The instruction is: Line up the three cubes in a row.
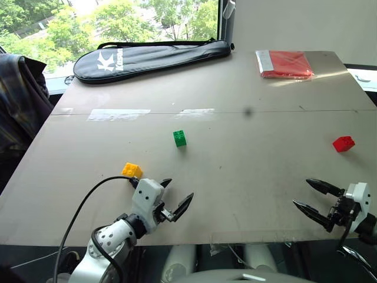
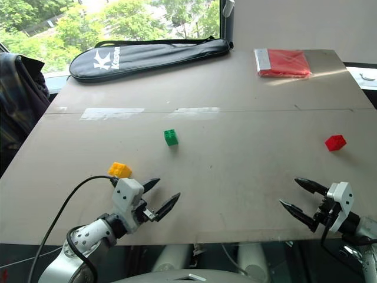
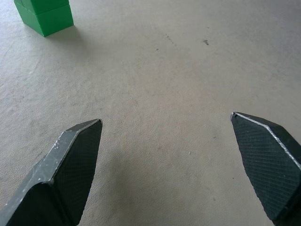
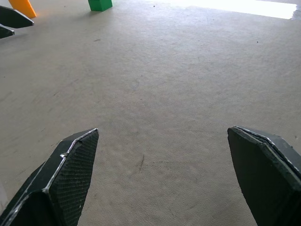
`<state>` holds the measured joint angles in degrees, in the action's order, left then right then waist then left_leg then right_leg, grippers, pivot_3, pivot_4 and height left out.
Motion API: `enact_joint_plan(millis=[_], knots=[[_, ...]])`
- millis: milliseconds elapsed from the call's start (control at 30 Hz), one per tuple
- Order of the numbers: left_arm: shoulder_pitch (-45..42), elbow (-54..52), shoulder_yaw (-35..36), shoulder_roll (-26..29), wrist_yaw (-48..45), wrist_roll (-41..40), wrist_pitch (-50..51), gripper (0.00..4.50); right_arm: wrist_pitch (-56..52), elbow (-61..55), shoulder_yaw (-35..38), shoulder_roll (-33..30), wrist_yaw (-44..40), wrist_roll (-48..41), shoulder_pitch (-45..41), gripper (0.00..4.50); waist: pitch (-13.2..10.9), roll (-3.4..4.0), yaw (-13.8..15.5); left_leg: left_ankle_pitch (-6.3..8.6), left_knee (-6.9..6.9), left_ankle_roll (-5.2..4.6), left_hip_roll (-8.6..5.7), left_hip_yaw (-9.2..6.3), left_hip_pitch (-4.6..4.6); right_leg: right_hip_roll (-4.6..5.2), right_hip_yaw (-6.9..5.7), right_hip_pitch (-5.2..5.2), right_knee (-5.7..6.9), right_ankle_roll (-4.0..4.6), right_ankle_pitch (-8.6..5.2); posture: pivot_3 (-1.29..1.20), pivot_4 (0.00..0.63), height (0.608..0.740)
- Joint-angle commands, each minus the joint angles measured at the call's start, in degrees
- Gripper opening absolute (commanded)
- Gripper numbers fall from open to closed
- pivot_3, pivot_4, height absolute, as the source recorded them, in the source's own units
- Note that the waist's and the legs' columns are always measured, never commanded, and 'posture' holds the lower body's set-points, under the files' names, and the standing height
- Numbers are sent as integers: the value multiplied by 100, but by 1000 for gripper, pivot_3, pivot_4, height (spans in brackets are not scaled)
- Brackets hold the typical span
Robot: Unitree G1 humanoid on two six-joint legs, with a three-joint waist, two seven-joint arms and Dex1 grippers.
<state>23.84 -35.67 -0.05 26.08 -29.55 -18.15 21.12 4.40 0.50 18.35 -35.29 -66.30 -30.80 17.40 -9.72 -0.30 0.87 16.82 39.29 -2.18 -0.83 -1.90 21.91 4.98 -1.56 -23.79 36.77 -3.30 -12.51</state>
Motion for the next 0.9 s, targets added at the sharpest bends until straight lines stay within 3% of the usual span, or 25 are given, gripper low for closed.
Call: enact_joint_plan(millis=[33,733,900], knots=[[-27,-102,24,52,-74,-37,-46,4473,66,-156,179,10,45,-88,78,4500,0,0,3,0,0,0,0,0,0,0,0,0,0,0,0,0,150,694],[25,-164,290,34,-254,-553,190,4473,143,349,-56,-83,-111,239,-199,4500,0,1,-1,0,1,0,-1,1,-1,-2,1,1,1,2,1,0,150,694],[120,-131,210,140,-224,-274,25,4473,396,493,-48,50,11,319,-301,4500,1,1,-3,0,2,0,-1,2,-2,-4,1,1,1,1,1,0,150,694]])
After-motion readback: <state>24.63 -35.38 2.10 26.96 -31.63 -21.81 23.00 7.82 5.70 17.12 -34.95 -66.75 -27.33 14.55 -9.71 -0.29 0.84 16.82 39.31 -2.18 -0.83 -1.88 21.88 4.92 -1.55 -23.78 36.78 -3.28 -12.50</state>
